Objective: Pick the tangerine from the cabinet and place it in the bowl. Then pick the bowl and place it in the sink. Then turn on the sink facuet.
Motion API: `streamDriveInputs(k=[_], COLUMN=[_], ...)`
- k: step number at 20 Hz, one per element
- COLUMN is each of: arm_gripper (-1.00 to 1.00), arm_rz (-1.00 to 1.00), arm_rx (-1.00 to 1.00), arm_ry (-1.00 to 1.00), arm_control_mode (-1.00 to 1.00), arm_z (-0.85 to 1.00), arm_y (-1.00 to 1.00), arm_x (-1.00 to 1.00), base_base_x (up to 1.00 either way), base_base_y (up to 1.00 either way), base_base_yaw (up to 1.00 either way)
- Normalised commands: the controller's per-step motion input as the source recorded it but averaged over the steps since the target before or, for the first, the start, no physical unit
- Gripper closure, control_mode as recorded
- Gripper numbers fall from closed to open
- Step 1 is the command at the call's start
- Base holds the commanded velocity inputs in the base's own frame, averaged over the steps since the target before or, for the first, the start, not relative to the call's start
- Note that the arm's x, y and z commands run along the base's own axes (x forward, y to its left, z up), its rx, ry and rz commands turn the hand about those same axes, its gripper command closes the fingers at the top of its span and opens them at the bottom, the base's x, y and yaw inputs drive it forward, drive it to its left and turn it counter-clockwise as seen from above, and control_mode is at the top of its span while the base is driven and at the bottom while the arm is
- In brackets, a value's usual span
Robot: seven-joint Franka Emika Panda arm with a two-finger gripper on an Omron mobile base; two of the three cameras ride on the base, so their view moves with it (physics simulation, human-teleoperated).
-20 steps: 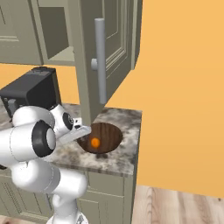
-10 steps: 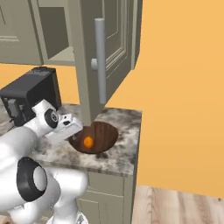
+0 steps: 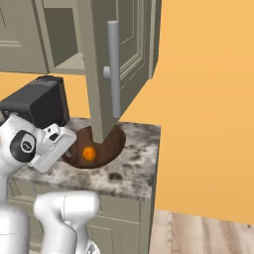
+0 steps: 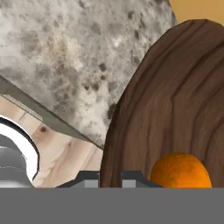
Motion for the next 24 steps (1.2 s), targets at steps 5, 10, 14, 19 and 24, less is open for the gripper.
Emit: streamDriveInputs(k=[5,10,14,19,24], arm_gripper=[1.0,1.0,1.0,1.0,1.0], arm_rz=[0.43,0.37,0.25,0.2,0.18], arm_rx=[-0.04,0.01,0.03,0.01,0.05], arm_ry=[-0.05,0.0,0.0,0.0,0.0], arm_control_mode=[-1.0,-1.0,-1.0,-1.0,-1.0], arm_z=[0.86,0.67,0.46,0.51,0.35], arm_y=[0.02,0.31,0.17,0.08,0.0], arm_x=[-1.0,-0.75,-0.61,-0.42,-0.15], base_base_x=[0.0,0.0,0.0,0.0,0.0], base_base_y=[0.0,0.0,0.0,0.0,0.0], base_base_yaw=[0.0,0.0,0.0,0.0,0.0])
